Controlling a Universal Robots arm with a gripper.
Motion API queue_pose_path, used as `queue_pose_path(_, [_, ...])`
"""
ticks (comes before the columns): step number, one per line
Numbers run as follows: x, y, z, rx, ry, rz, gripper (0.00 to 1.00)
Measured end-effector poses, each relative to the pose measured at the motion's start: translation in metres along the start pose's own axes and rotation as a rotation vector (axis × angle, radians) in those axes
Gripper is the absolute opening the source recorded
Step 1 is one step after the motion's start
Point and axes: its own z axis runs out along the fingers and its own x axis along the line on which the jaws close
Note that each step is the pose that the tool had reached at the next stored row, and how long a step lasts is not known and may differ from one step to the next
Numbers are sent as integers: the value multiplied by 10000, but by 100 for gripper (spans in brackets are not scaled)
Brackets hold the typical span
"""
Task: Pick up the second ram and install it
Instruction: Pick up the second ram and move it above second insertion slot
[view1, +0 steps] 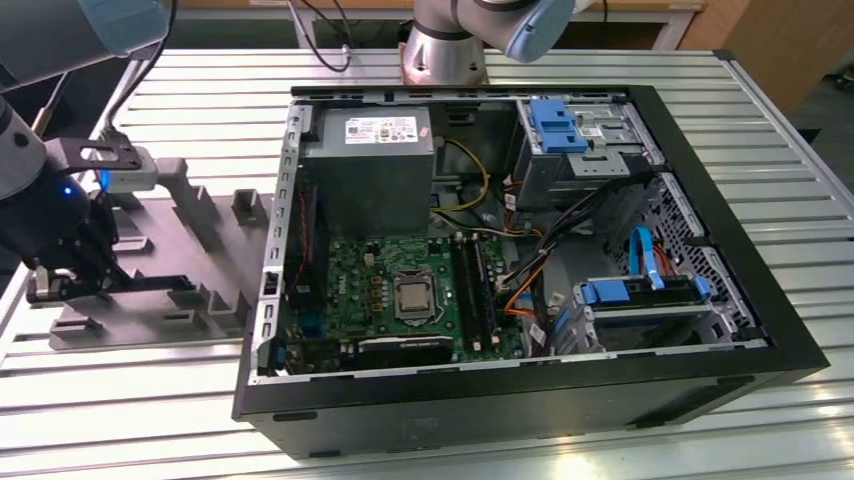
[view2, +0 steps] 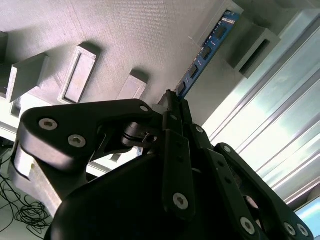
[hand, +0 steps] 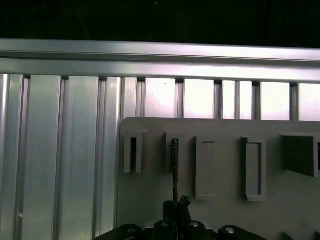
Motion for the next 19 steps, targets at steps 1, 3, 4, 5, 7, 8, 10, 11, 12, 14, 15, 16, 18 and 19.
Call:
queue_pose_path(1, [0,0,-5,0,0,0,14])
queue_pose_path(3, [0,0,-16,0,0,0,14])
queue_pose_path(4, [-1,0,-22,1,-1,0,14])
queue_pose_path(5, [-1,0,-28,0,0,0,14])
queue_pose_path(7, [-1,0,-39,1,-1,0,14])
queue_pose_path(8, [-1,1,-46,1,0,0,14])
queue_pose_path(10, [-2,1,-56,1,-1,0,14])
queue_pose_path(11, [-2,1,-61,1,0,0,14])
queue_pose_path(12, [-2,1,-65,1,-1,0,14])
queue_pose_path(14, [-2,1,-74,1,0,0,14])
queue_pose_path(15, [-2,1,-78,1,0,0,14])
queue_pose_path(16, [-2,1,-82,2,-1,0,14])
queue_pose_path(18, [-3,2,-132,1,-1,0,14])
queue_pose_path(19, [-3,2,-136,1,-1,0,14])
